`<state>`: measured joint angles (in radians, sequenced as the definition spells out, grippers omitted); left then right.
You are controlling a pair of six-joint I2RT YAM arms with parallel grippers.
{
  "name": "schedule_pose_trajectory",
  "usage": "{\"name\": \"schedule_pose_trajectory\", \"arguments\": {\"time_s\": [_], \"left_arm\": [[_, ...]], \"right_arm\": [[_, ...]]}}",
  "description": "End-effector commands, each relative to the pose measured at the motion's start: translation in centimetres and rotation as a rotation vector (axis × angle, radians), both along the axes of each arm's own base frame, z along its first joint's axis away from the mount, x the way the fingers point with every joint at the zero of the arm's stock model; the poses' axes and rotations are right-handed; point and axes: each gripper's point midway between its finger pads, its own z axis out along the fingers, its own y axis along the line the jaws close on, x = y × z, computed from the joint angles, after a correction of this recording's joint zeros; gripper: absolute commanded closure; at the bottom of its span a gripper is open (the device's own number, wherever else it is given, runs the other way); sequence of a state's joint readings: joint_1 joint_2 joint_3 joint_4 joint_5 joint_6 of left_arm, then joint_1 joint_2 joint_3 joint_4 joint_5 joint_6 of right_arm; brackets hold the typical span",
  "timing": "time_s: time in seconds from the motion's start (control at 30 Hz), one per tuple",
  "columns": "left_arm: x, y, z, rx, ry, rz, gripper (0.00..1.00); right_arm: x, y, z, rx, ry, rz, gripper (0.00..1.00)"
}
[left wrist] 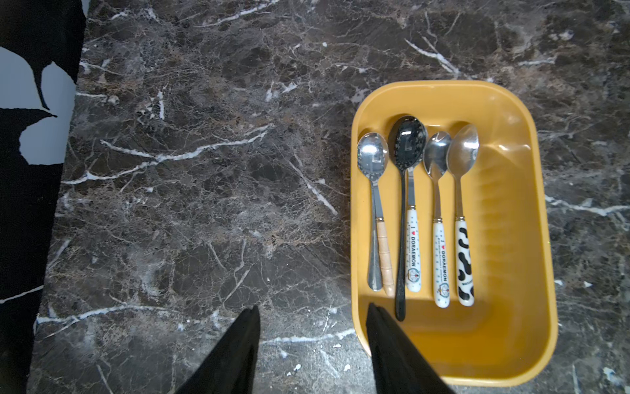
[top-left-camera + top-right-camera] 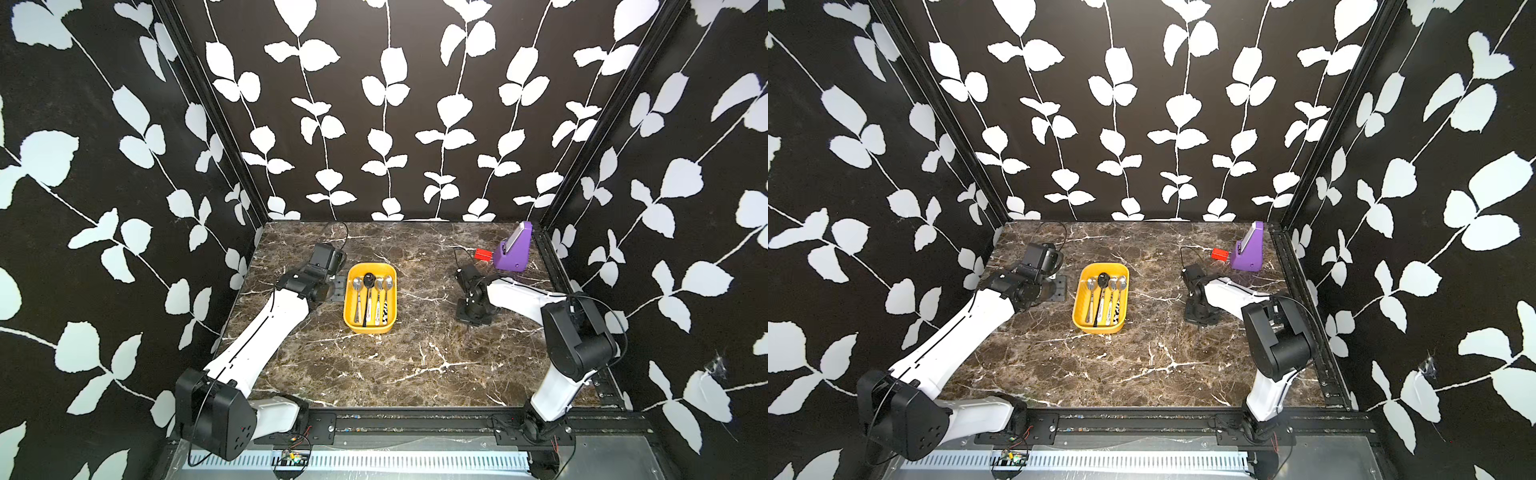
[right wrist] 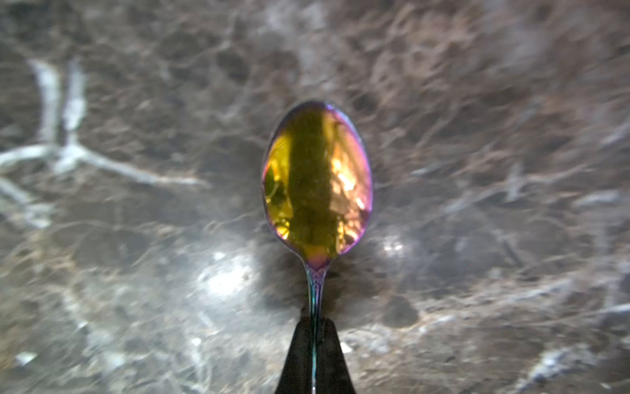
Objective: Put the spoon into the storage box
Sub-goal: Pick up the spoon from the center of the board, then place the spoon in the storage box.
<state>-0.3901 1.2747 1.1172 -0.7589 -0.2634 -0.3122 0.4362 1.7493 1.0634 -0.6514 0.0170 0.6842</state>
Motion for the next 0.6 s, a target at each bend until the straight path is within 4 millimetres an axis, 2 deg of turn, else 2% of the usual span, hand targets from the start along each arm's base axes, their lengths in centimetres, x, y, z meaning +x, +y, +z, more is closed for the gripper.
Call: {"name": "schedule_pose_trajectory", "arguments": {"time_s": [0.0, 0.1, 0.23, 0.3, 0.4, 0.57], "left_arm": [[-1.0, 1.2, 0.0, 0.031, 0.006, 0.017, 0.44], [-1.2, 1.3, 0.1, 0.016, -0.005, 0.02, 0.44], [-1.5, 1.5, -0.2, 0.012, -0.005, 0.027, 0.44], [-1.7, 1.7, -0.5, 0.018, 0.003, 0.028, 0.44], [-2.1, 2.0, -0.7, 0.024, 0.006, 0.034, 0.44], [-2.5, 2.7, -0.6, 0.041, 0.008, 0.047, 0.44]], "right_arm": [[1.4, 1.6, 3.5, 0.058, -0.075, 0.023, 1.0], [1.8, 2.8, 5.5, 0.071, -0.11, 0.048, 1.0], [2.7, 5.6, 8.6, 0.115, -0.149, 0.088, 1.0], [3.6, 7.5, 10.7, 0.158, -0.185, 0.101, 1.0], [4.2, 10.5, 12.7, 0.203, -0.201, 0.139, 1.0], [4.8, 16.6, 14.0, 0.28, -0.196, 0.219, 1.0]]}}
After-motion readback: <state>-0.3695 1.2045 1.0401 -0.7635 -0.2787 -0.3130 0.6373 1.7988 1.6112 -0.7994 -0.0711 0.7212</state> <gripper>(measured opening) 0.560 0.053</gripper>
